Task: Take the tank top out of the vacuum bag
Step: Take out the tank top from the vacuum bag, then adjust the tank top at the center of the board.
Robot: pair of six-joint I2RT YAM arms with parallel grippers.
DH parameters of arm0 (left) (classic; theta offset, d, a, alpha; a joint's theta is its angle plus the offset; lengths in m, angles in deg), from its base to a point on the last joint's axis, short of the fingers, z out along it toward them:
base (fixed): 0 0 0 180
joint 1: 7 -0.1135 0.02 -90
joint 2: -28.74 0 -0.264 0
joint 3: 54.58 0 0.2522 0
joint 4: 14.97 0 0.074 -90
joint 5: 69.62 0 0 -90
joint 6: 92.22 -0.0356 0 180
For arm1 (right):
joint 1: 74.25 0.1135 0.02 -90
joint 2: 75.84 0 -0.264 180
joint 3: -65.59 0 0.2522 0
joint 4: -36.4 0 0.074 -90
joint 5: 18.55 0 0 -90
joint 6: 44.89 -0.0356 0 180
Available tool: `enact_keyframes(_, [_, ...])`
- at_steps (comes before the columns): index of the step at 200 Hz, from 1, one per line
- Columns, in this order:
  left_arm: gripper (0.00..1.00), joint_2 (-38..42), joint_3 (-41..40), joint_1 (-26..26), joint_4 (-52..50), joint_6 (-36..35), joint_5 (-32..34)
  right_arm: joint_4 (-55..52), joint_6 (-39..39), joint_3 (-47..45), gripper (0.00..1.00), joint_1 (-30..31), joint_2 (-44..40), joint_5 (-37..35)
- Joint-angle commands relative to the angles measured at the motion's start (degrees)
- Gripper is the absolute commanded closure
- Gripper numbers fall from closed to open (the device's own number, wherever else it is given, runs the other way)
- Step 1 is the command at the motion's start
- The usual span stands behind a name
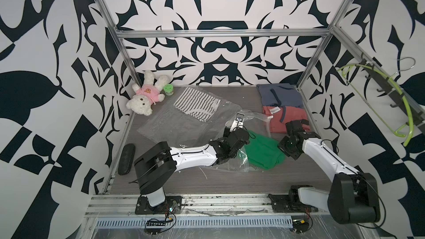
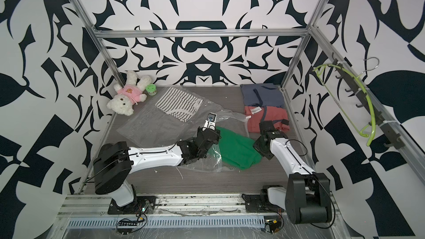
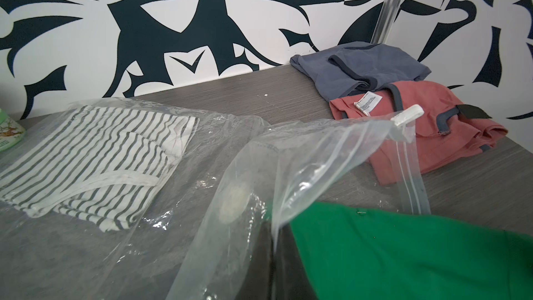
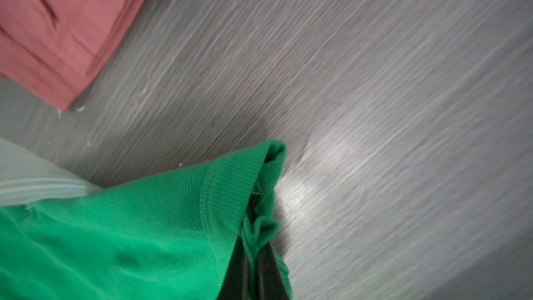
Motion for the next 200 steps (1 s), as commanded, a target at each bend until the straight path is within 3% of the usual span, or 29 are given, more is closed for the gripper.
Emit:
enact_keyframes(1, [1.0,0.7,-0.1,-0.6,-0.1,0.5,1.6,-2.1,0.2,0.8,1.0,-0.9,-1.1,-5.0])
enact_keyframes(45, [1.0,0.8,-0.2,-0.7,-0.2,0.7,1.7,-0.1,1.5,-0.2,0.96,-4.3,1.8,-3.3])
enact_keyframes(51, [1.0,0.9,-0.3,-0.7,-0.3,0.8,1.7,0.4,1.6,-0.3,0.92,-4.4,1.8,-2.7])
enact_keyframes(60, [1.0,0.9,-0.3,-0.7,-0.3,0.9,1.7,1.5,2.2,-0.1,0.72,-4.4,1.5,-0.7])
enact_keyframes(69, [0.99,0.9,-0.3,-0.7,-0.2,0.9,1.7,0.5,2.1,0.8,0.59,-4.4,1.1,-0.2])
enact_keyframes(87, [0.98,1.2,-0.2,-0.7,-0.6,1.3,1.6,-2.5,2.5,3.5,0.45,-3.2,-0.9,-3.6])
enact_keyframes(105, [0.96,1.3,-0.1,-0.7,-0.4,1.3,1.7,-6.1,2.1,6.2,0.42,-1.5,-3.9,-8.2])
enact_keyframes(115, [0.95,1.1,0.0,-0.7,-0.3,1.2,1.8,-6.1,1.5,7.3,0.37,1.9,-6.1,-10.6])
enact_keyframes(124, [0.95,1.0,0.3,-0.7,-0.4,1.2,1.8,-4.2,1.4,7.6,0.27,6.0,-7.5,-10.9])
enact_keyframes(159, [0.94,0.2,0.8,-0.8,-0.1,1.3,1.5,-2.3,-5.3,9.3,0.27,21.2,-0.8,-9.9])
enact_keyframes(200, [0.93,0.0,1.7,-1.2,-2.4,2.6,1.9,5.7,-12.7,2.3,0.27,22.7,4.7,-0.6])
